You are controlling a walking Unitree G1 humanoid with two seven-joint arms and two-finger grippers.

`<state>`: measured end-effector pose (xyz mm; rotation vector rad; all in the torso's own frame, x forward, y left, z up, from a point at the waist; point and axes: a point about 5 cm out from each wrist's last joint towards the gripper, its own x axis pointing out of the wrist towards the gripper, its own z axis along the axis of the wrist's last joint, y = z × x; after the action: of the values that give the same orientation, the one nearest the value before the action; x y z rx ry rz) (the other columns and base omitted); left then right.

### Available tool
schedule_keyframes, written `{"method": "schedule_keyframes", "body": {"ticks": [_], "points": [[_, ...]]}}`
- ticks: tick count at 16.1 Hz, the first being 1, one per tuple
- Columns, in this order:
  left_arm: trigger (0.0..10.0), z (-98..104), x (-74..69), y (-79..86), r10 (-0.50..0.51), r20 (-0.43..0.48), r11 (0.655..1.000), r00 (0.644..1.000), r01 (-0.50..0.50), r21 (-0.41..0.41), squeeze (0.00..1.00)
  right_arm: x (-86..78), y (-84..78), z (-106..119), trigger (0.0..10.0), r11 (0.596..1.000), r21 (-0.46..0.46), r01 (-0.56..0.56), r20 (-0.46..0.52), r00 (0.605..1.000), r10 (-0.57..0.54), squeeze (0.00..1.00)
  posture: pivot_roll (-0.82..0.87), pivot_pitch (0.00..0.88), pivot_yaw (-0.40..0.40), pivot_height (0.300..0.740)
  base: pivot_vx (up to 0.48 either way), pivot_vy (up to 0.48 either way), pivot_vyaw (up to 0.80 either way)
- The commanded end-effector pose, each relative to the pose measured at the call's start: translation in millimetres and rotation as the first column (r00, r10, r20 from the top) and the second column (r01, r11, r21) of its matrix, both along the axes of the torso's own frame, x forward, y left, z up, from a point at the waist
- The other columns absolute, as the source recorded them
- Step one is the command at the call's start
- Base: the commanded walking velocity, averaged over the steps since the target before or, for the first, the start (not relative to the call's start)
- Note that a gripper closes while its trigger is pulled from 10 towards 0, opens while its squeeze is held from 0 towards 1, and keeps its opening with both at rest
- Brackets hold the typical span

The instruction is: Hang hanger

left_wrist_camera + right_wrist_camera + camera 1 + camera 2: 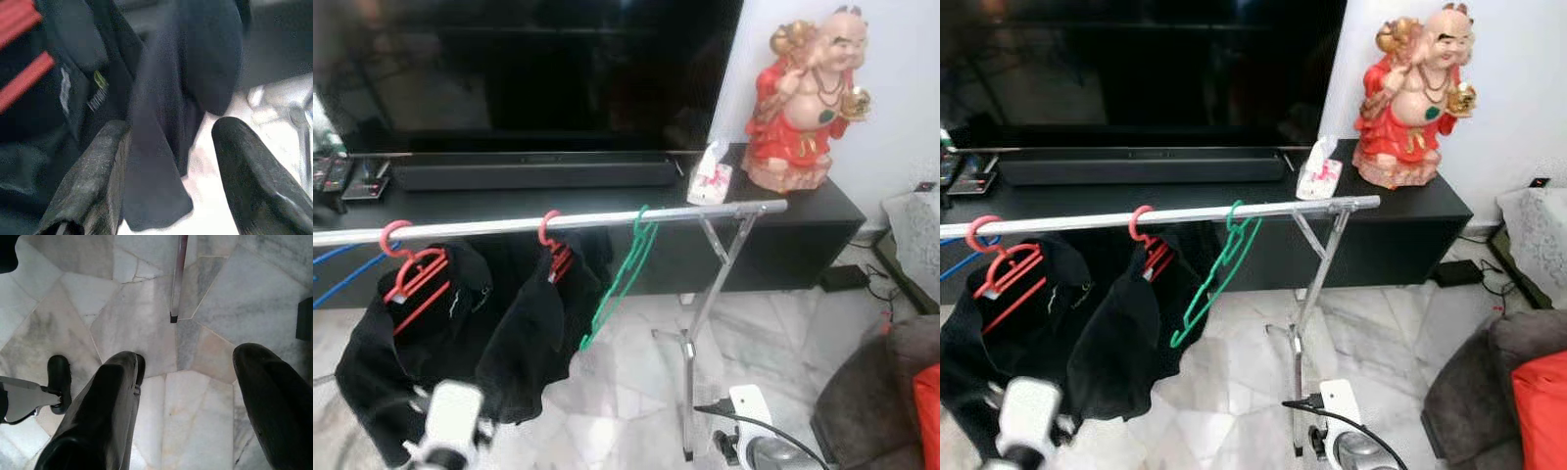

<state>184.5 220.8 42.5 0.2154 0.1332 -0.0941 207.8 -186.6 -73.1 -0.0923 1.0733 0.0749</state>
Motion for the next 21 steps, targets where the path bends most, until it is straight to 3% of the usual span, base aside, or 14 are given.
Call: {"method": "schedule_keyframes", "body": {"ticks": [1, 4, 6, 8, 9, 10, 12, 15, 16, 21], "points": [[10.0, 15.1, 13.6, 3.1, 0.036, 0.041, 0.999, 0.999, -0.035, -0.021, 0.0, -0.5, -2.6, 0.1, 10.0, 1.0, -0.006, 0.0, -0.002, 1.0, 0.0, 0.0, 0.03, 0.0, -0.069, 0.74, 0.0, 0.0, 0.0], [10.0, 38.5, 37.8, 0.0, 0.02, 0.109, 0.997, 0.994, -0.011, -0.08, 0.0, 0.8, -1.6, 0.7, 10.0, 1.0, -0.005, 0.0, 0.003, 1.0, 0.0, 0.0, 0.02, 0.0, -0.068, 0.74, 0.0, 0.0, 0.0], [10.0, 44.0, 54.0, -1.0, 0.01, 0.099, 0.994, 0.995, 0.0, -0.105, 0.0, 1.6, -0.6, 1.0, 10.0, 1.0, -0.004, -0.002, 0.003, 1.0, 0.002, 0.0, 0.02, 0.0, -0.07, 0.74, 0.0, 0.0, 0.0], [10.0, 48.1, 83.0, -2.3, 0.002, 0.072, 0.987, 0.997, 0.01, -0.163, 0.0, 3.1, 1.5, 1.5, 10.0, 1.0, -0.004, 0.002, 0.01, 1.0, -0.002, 0.0, 0.0, 0.0, -0.069, 0.74, 0.0, 0.0, 0.0], [10.0, 49.7, 89.5, -4.8, -0.021, 0.073, 0.985, 0.997, 0.034, -0.17, 0.0, 3.4, 1.9, 1.6, 10.0, 1.0, -0.003, 0.001, 0.011, 1.0, -0.001, 0.0, 0.0, 0.0, -0.067, 0.74, 0.0, 0.0, 0.0], [10.0, 51.8, 99.6, -10.6, -0.069, 0.073, 0.984, 0.995, 0.08, -0.161, 1.0, 3.7, 2.5, 1.7, 10.0, 1.0, -0.002, -0.001, 0.012, 1.0, 0.001, 0.0, 0.0, 0.0, -0.066, 0.74, 0.0, 0.0, 0.0], [10.0, 51.1, 115.3, -20.7, -0.148, 0.028, 0.982, 0.989, 0.151, -0.113, 1.0, 4.2, 4.1, 1.8, 10.0, 1.0, 0.0, -0.002, 0.013, 1.0, 0.002, 0.0, -0.02, 0.0, -0.059, 0.74, 0.0, 0.0, 0.0], [10.0, 51.2, 132.7, -27.2, -0.162, 0.013, 0.981, 0.987, 0.162, -0.103, 1.0, 4.5, 5.1, 1.8, 10.0, 1.0, 0.002, 0.001, 0.017, 1.0, -0.001, 0.0, -0.02, 0.0, -0.056, 0.74, 0.0, 0.0, 0.0], [10.0, 50.7, 142.5, -30.4, -0.161, 0.001, 0.981, 0.987, 0.16, -0.105, 0.0, 4.5, 5.6, 1.8, 10.0, 1.0, 0.003, -0.002, 0.017, 1.0, 0.002, 0.0, -0.03, 0.0, -0.055, 0.74, 0.0, 0.0, 0.0], [10.0, 40.8, 161.9, -34.4, -0.082, -0.08, 0.99, 0.993, 0.072, -0.121, 0.0, 5.5, 7.4, 2.1, 10.0, 1.0, 0.005, 0.0, 0.022, 1.0, 0.0, 0.0, -0.05, 0.0, -0.046, 0.74, 0.0, 0.0, 0.0]]}}
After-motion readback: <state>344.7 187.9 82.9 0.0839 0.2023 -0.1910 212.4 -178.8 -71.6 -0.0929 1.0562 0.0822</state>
